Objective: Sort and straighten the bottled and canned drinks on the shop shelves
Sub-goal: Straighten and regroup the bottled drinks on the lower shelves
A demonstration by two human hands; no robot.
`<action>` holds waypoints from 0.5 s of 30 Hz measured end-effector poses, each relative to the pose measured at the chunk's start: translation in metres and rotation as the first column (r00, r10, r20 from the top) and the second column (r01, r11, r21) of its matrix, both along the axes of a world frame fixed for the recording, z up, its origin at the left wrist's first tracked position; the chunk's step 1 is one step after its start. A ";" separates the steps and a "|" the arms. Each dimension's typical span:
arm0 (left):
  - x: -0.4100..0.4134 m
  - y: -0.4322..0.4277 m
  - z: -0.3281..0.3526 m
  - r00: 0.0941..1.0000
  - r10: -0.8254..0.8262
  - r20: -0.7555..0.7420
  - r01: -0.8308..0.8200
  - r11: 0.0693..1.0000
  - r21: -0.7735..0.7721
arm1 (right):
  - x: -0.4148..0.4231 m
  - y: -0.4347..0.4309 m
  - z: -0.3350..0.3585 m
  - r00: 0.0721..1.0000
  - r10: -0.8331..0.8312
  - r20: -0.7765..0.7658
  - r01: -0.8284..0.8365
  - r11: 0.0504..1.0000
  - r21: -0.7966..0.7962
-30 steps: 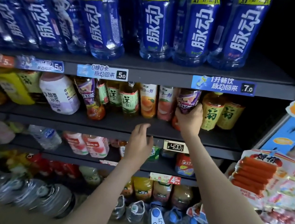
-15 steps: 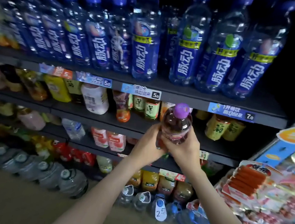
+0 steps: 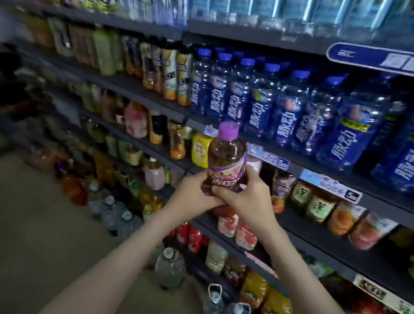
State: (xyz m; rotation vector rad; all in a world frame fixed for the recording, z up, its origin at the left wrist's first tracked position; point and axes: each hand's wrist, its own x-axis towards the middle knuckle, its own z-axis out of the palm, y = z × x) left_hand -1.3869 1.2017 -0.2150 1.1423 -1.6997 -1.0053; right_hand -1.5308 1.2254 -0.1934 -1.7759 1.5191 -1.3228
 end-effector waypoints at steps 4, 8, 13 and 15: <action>0.098 -0.035 0.019 0.998 0.018 0.055 -0.019 1.000 0.012 | 0.088 -0.041 0.005 0.998 0.053 0.038 -0.053 0.999 -0.010; 0.186 -0.069 0.036 0.996 0.062 0.069 -0.061 0.998 -0.010 | 0.175 -0.082 0.018 0.996 0.063 0.070 -0.060 0.997 -0.042; 0.257 -0.118 0.047 0.992 0.093 0.091 -0.087 0.994 -0.064 | 0.250 -0.130 0.028 0.986 0.057 0.154 -0.050 0.998 -0.048; 0.275 -0.141 0.048 0.989 0.112 0.099 -0.103 0.991 -0.090 | 0.270 -0.152 0.030 0.978 0.039 0.207 -0.032 0.999 -0.038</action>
